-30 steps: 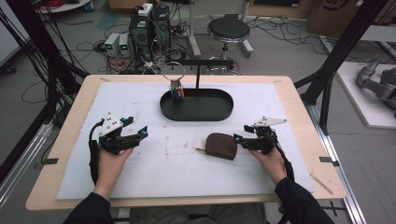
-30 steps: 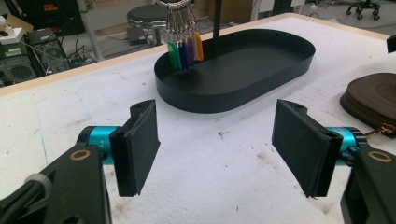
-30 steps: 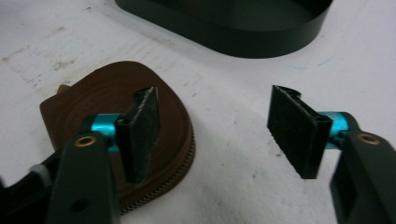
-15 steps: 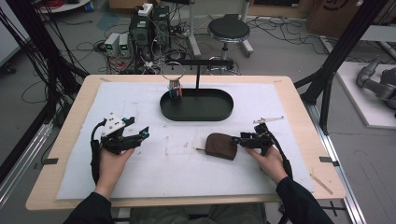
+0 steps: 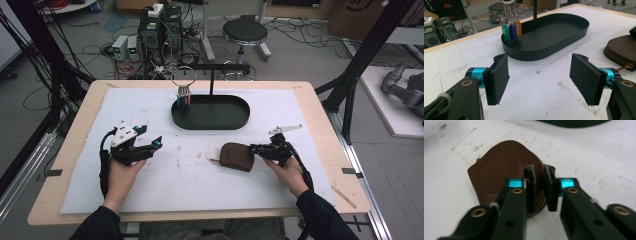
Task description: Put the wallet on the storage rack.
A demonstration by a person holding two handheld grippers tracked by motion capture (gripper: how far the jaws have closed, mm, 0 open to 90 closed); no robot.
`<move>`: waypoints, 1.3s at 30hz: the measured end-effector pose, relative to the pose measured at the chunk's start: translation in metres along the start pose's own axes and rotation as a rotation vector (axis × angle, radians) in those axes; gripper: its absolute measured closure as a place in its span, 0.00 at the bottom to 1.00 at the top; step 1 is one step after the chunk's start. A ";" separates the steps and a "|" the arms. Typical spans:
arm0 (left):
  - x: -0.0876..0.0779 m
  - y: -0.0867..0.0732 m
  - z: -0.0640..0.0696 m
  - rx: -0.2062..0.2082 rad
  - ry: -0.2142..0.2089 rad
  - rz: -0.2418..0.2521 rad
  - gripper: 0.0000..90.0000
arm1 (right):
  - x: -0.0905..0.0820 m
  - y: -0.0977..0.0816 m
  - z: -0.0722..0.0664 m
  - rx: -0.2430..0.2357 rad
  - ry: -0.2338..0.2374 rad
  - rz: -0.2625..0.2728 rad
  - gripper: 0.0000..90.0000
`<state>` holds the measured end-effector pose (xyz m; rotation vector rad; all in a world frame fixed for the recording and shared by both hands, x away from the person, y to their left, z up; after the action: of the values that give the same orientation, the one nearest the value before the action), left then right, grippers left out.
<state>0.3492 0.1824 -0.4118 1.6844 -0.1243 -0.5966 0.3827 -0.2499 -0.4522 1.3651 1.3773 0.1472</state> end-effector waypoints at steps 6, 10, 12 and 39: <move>0.002 0.003 0.006 0.003 -0.024 0.004 0.35 | -0.009 0.009 -0.020 -0.168 -0.013 0.078 0.97; 0.004 0.007 0.014 -0.001 -0.062 0.020 0.35 | -0.014 0.012 -0.035 -0.297 -0.009 0.116 0.97; 0.006 0.010 0.020 0.002 -0.092 0.028 0.35 | -0.016 0.012 -0.039 -0.340 -0.007 0.119 0.97; 0.079 0.017 0.128 0.073 -0.541 -0.068 0.39 | -0.033 -0.006 -0.052 -0.575 0.062 0.042 0.97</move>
<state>0.3637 0.0327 -0.4314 1.5642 -0.4824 -1.1008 0.3312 -0.2468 -0.4184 0.9098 1.2284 0.5717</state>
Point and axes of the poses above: each handheld gripper's, and its own axes: x roughly forward along the jaws, y roughly out of its top, z roughly to its right, the point moved 3 cm from there along x, roughly forward along the jaws, and after that the axes turned 9 degrees about y, right-handed, at the moved point
